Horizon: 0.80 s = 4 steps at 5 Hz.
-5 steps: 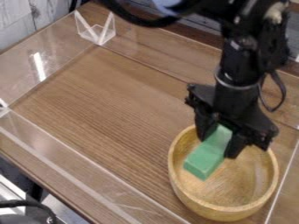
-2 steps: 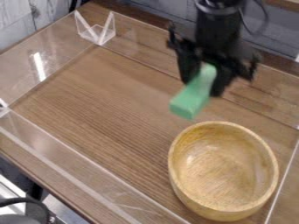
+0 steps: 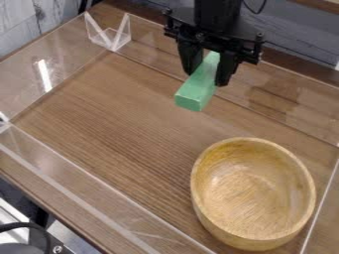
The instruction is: Remove the green block from inside the brown bowl and put it on the table
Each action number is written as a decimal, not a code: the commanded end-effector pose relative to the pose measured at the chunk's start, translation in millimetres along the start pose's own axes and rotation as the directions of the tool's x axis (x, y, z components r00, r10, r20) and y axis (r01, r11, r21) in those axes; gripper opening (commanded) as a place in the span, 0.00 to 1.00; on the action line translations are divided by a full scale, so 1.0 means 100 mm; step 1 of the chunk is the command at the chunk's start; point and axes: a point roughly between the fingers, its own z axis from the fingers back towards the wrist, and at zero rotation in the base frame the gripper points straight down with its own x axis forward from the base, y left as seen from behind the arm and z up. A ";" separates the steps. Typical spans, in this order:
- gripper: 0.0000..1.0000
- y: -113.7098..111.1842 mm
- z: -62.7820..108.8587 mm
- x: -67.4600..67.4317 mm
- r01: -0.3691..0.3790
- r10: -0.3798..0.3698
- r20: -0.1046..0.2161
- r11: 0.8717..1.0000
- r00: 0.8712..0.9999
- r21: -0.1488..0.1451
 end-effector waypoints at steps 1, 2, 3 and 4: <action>0.00 0.09 0.09 0.10 0.001 -0.001 0.065 1.000 0.998 0.000; 0.00 0.17 0.02 0.09 0.008 -0.008 0.068 1.000 0.998 0.007; 0.00 0.23 -0.08 0.08 0.011 -0.012 0.071 1.000 0.997 0.016; 0.00 0.28 -0.18 0.06 0.015 -0.016 0.077 1.000 0.997 0.024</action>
